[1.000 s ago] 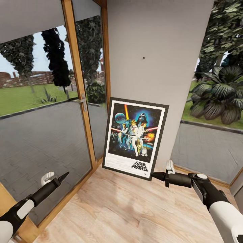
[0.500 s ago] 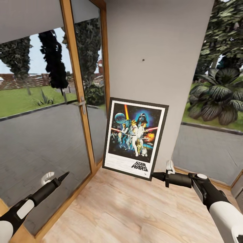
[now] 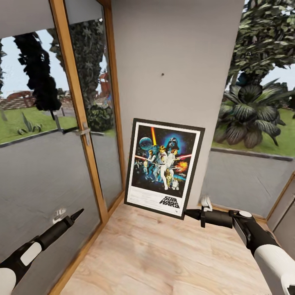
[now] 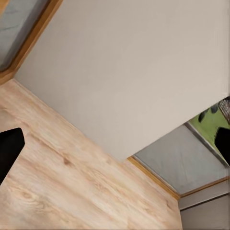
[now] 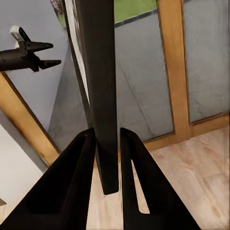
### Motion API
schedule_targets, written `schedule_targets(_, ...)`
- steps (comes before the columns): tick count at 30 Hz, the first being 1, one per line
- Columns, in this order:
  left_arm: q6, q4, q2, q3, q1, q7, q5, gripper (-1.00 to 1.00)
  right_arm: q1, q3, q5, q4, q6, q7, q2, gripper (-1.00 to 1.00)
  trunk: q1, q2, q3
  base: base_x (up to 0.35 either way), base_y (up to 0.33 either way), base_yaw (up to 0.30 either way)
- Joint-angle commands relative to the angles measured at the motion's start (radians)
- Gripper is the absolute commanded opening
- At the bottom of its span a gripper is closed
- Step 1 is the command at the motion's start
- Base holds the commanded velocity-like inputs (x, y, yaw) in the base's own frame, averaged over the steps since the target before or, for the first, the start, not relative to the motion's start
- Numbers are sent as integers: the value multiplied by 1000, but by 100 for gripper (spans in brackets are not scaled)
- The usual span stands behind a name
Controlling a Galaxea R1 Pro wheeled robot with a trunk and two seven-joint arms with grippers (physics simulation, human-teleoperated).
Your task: Pick up the poster from the kitchen countertop and hang it on one of the wall nails in the kitchen.
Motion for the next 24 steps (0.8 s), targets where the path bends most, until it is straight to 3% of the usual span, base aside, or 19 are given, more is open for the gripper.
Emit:
schedule_targets(1,6,0,1,-3,-1,-3,9,100,-1,-1,-2,1,4,4,0,-100,1,-2,-2,235,273,-273)
schedule_targets(17,6,0,1,-3,-1,-3,8,100,-1,-1,-2,1,4,4,0,-100,1,-2,11,169,298,-273)
schedule_targets(24,6,0,1,-3,-1,-3,9,100,-2,-1,-2,1,5,4,0,-100,1,-2,17,30,69,-273)
